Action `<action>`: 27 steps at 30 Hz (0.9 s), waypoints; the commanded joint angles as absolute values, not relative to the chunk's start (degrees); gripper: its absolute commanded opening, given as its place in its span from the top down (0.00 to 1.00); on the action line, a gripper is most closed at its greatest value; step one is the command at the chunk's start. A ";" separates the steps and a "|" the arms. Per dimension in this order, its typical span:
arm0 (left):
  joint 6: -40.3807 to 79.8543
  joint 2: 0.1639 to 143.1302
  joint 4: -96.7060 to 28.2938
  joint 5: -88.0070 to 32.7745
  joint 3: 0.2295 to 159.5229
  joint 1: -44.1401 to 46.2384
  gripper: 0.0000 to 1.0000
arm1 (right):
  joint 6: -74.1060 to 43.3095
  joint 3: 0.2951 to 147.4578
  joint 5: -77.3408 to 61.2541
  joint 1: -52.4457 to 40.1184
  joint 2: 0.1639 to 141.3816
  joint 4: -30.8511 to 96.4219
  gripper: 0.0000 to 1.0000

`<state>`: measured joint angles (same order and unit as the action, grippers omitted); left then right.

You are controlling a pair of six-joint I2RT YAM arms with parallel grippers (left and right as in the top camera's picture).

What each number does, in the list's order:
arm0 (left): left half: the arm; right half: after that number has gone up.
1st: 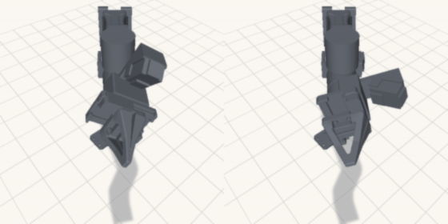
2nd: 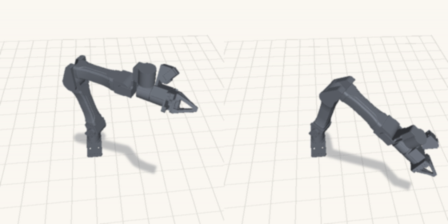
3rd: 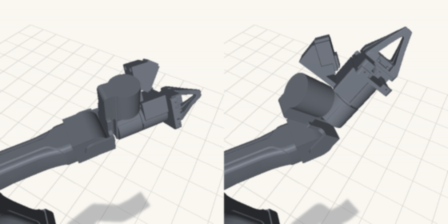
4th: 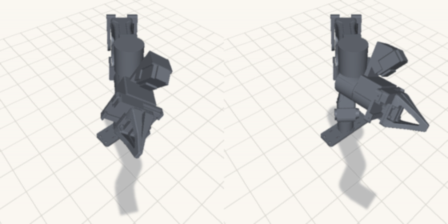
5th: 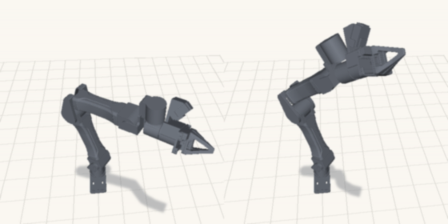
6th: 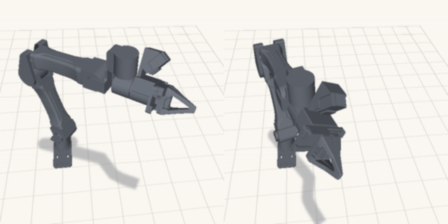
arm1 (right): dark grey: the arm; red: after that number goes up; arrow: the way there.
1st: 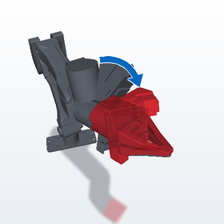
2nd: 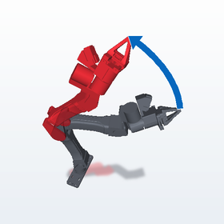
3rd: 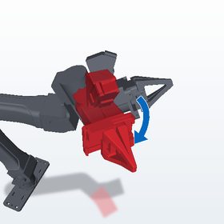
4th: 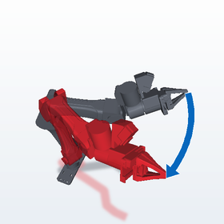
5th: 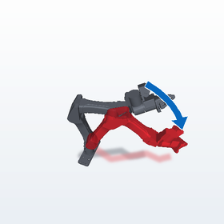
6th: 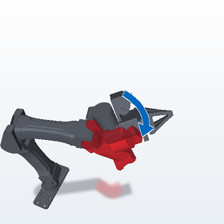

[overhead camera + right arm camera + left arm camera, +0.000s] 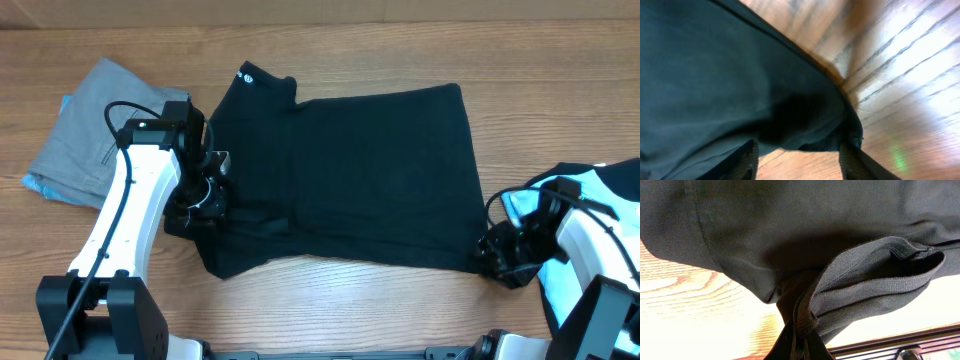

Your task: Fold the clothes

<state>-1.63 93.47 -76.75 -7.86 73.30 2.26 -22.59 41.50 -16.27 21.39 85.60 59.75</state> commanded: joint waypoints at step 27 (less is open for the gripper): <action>4.62 90.41 -84.40 -4.51 74.41 2.15 0.95 | -17.34 60.93 -17.96 21.50 85.14 67.29 0.96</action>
